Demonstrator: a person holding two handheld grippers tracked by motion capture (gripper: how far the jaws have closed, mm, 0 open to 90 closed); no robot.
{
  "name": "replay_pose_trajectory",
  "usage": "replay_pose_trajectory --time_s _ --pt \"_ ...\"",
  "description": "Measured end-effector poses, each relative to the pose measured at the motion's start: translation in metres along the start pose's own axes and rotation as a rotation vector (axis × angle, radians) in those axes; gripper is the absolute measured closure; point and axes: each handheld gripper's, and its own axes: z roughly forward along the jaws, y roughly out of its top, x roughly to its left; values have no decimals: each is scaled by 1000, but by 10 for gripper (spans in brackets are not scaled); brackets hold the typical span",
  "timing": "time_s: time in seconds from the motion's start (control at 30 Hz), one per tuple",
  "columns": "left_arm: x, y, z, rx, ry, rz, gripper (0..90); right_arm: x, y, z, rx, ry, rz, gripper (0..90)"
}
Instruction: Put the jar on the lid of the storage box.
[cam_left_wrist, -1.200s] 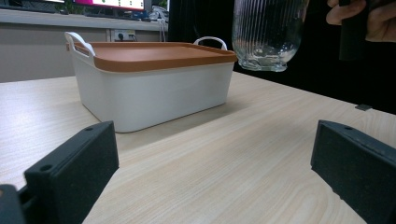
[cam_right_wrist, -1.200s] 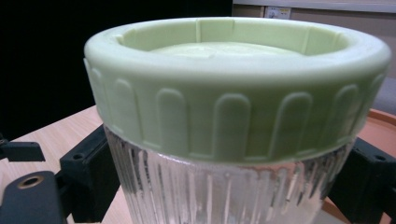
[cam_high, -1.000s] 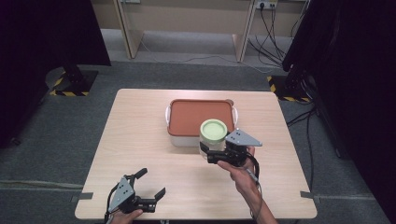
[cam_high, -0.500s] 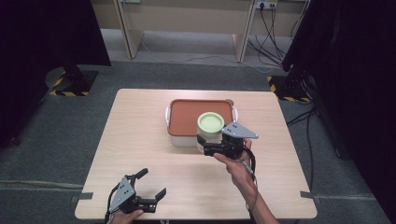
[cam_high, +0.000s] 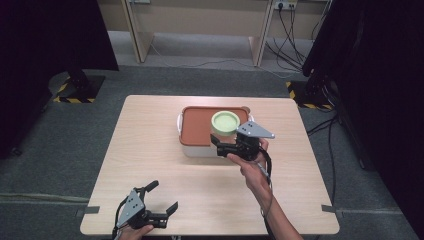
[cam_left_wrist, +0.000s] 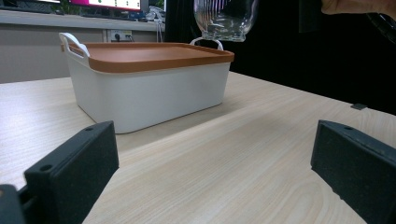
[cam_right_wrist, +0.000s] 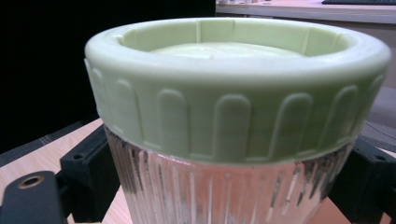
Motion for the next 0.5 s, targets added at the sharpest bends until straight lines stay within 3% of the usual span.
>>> replay_pose_trajectory --time_s 0.5 --pt "0 0 0 1 0 -1 2 -7 14 13 -7 -28 9 117"
